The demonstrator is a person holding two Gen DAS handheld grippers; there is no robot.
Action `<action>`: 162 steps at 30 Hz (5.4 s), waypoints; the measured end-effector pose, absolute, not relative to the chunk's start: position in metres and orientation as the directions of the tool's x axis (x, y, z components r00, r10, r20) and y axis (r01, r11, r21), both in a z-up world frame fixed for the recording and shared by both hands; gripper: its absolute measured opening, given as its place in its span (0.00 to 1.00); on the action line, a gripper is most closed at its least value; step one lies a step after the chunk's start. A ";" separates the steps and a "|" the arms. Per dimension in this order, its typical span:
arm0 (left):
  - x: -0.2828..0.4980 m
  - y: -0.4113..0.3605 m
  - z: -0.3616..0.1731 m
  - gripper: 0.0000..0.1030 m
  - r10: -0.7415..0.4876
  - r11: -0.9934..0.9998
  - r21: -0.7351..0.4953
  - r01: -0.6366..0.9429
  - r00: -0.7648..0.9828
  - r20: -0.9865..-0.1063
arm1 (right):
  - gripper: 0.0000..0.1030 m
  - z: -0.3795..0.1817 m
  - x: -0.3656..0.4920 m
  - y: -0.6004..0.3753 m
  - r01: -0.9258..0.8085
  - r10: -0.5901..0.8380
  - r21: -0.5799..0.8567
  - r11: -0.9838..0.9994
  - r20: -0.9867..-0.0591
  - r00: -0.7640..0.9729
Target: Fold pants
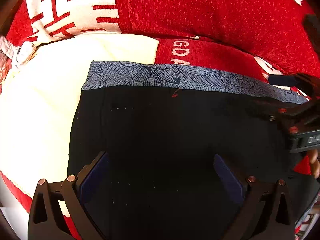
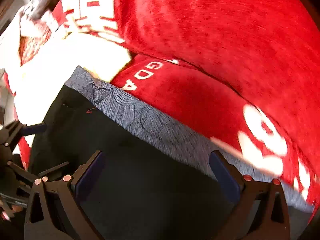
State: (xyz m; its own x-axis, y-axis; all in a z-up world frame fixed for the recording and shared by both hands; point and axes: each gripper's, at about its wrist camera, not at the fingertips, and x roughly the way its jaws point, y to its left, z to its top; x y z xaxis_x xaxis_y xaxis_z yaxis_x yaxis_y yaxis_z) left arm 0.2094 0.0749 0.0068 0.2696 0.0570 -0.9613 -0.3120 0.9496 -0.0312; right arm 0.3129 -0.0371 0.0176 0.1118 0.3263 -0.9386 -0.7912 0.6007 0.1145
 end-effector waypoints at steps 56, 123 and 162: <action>0.174 0.101 0.034 0.17 -0.215 0.752 -0.398 -0.525 0.376 -0.901 | 0.72 0.054 0.101 -0.045 -0.776 0.377 -0.536 0.333 -0.678 0.630; 0.005 0.039 0.014 0.70 -0.265 0.889 -0.373 -0.266 0.367 -0.892 | 0.78 0.090 0.066 -0.223 -0.301 0.147 -0.055 0.952 -0.780 0.608; 0.023 0.011 0.009 0.86 -0.192 0.939 -0.269 -0.214 0.324 -0.926 | 0.35 0.038 0.035 -0.406 0.282 -0.144 -0.016 0.959 -0.886 0.440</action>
State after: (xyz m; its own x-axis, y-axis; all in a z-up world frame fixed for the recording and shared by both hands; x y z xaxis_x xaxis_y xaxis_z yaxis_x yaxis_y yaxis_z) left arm 0.0232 0.0105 0.0086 0.3243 -0.1919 -0.9263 -0.2137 0.9390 -0.2694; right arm 0.0351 -0.4061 0.0385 0.4402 -0.1439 -0.8863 0.2819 0.9593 -0.0158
